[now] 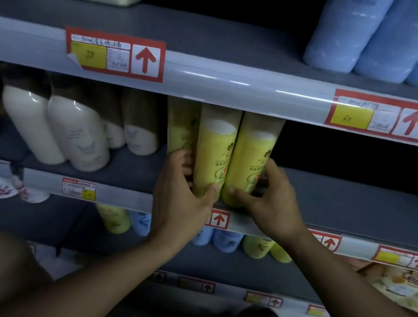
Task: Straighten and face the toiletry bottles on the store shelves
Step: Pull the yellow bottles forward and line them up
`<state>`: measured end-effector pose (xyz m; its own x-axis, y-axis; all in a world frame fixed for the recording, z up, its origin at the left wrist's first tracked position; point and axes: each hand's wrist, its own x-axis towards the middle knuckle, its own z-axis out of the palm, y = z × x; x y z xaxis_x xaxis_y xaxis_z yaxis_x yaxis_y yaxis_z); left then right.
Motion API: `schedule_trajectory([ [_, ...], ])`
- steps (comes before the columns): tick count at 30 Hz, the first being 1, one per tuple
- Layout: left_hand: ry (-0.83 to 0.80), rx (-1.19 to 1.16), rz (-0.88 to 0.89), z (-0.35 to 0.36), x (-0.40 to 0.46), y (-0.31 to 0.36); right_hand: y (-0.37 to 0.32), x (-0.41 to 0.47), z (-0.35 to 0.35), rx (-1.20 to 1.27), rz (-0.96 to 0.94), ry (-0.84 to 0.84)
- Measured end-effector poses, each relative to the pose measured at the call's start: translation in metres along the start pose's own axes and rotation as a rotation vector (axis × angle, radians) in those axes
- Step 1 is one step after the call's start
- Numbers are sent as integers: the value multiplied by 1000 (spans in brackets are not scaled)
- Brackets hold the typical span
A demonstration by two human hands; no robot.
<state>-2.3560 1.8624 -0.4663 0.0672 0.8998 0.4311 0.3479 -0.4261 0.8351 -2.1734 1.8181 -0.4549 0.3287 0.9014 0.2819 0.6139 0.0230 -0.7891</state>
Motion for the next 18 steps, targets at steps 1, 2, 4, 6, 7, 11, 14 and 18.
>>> schedule_trajectory([
  [1, 3, -10, -7, 0, 2, 0, 0, -1, 0, -8, -1, 20],
  [2, 4, -19, -17, -1, 4, 0, -1, -2, 1, -12, 8, 35],
  [4, 7, -30, -42, -1, 6, -1, -2, -2, 1, -17, 43, 54],
  [6, 1, -22, -47, -1, 9, -3, -1, -2, 2, -15, 62, 65],
  [7, -1, -12, -46, 0, 10, -5, -1, -1, 2, -18, 65, 68],
  [11, 12, 29, -40, 3, 16, -9, -1, 4, 7, -20, 63, 83],
  [14, 31, 36, -31, 6, 19, -11, -2, 8, 10, -13, 56, 99],
  [18, 60, 19, -23, 10, 24, -14, -1, 12, 14, -2, 63, 106],
])
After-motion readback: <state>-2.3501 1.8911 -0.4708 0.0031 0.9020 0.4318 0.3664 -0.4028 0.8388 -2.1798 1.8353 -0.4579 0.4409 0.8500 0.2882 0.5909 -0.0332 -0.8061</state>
